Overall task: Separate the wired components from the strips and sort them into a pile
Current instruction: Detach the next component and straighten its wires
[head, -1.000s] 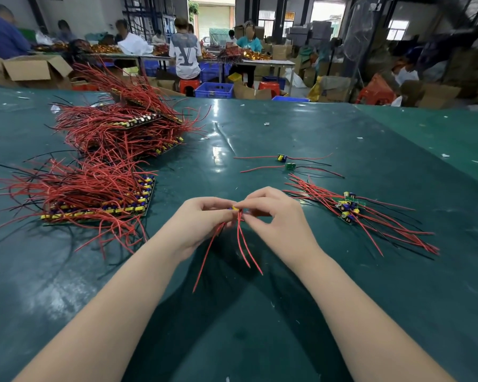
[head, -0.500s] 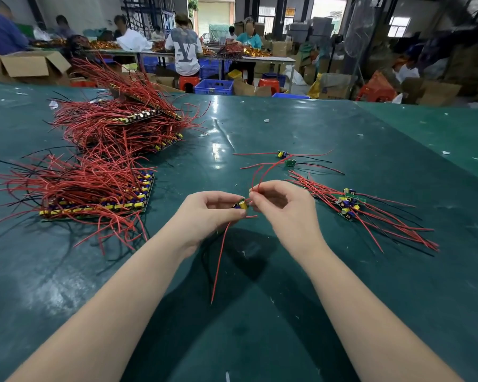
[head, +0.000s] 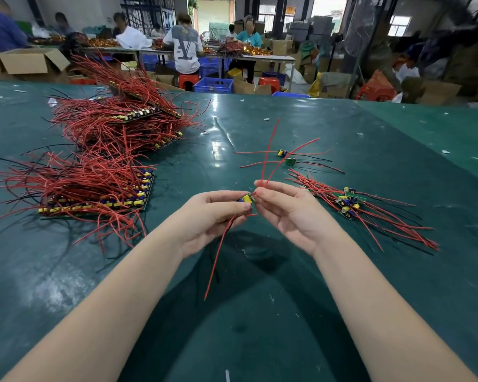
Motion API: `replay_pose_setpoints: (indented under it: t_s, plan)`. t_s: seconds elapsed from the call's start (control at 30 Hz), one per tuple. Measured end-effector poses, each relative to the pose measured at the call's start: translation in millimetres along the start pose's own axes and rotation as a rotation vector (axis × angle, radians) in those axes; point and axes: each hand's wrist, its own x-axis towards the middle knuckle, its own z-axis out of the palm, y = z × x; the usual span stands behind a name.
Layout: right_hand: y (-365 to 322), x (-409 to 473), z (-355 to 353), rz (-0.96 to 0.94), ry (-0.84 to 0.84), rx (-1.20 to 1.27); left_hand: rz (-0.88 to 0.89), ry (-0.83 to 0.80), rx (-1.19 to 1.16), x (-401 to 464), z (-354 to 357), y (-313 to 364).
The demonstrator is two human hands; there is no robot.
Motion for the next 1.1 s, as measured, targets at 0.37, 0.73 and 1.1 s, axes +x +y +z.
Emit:
replay_pose_setpoints:
  t_s: [0.37,0.73,1.1]
  plan:
    - [-7.5,-4.5,-3.3,-0.092,0.033,-0.148,-0.064,-0.069,-0.024,-3.8,0.9,4.6]
    - [4.3,-3.3,5.1,-0.011,0.186,0.012,0.051,-0.05,0.005,-4.4,4.1,6.1]
    - [-21.9,-12.3,-10.9,-0.133,-0.228,-0.206,-0.138,-0.167,-0.103,-10.0,5.1,13.5]
